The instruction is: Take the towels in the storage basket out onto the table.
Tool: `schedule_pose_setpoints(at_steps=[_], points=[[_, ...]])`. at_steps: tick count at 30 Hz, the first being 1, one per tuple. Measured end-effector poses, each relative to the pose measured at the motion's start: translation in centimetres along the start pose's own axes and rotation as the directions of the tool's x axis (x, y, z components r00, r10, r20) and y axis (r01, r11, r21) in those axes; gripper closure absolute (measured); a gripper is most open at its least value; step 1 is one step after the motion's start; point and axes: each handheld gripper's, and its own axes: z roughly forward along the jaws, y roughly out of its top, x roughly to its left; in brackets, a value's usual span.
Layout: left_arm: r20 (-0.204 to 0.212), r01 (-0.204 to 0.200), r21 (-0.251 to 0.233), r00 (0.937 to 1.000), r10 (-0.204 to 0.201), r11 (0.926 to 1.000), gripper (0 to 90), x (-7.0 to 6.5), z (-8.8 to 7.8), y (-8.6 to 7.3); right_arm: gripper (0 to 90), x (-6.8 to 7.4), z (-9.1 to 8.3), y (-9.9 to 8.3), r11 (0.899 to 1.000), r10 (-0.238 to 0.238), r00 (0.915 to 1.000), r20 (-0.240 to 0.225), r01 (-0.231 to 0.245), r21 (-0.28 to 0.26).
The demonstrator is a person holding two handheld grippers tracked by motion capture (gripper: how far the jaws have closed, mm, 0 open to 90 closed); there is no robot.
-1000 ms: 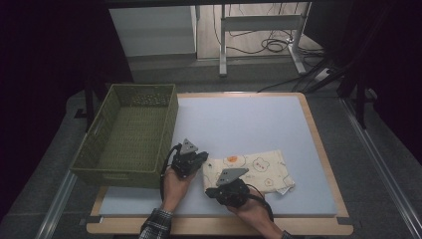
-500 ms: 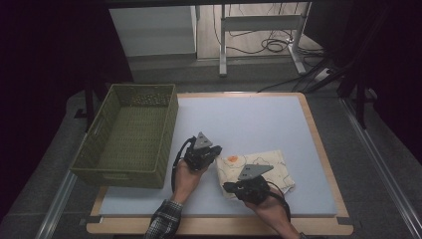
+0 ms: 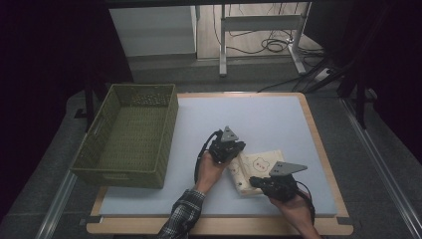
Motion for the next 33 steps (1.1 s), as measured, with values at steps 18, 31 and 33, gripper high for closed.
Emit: schedule_pose_setpoints(at_steps=[18,31,33], points=[[0.058,-0.075,0.014,0.9956,0.074,0.9971,86.1,-3.2,5.3,4.1,85.9,-2.7,-4.5,-2.2,0.998,0.065,0.9938,0.090,-0.063,-0.025],[0.048,-0.111,0.073,0.9931,0.107,0.9912,85.7,-4.9,9.2,5.3,85.4,-4.8,-5.8,-4.0,0.993,0.120,0.9808,0.154,-0.120,-0.009],[0.048,-0.098,0.079,0.9943,0.095,0.9921,84.2,-4.9,9.7,5.1,84.9,-5.3,-5.5,-4.5,0.991,0.134,0.9782,0.158,-0.136,-0.002]])
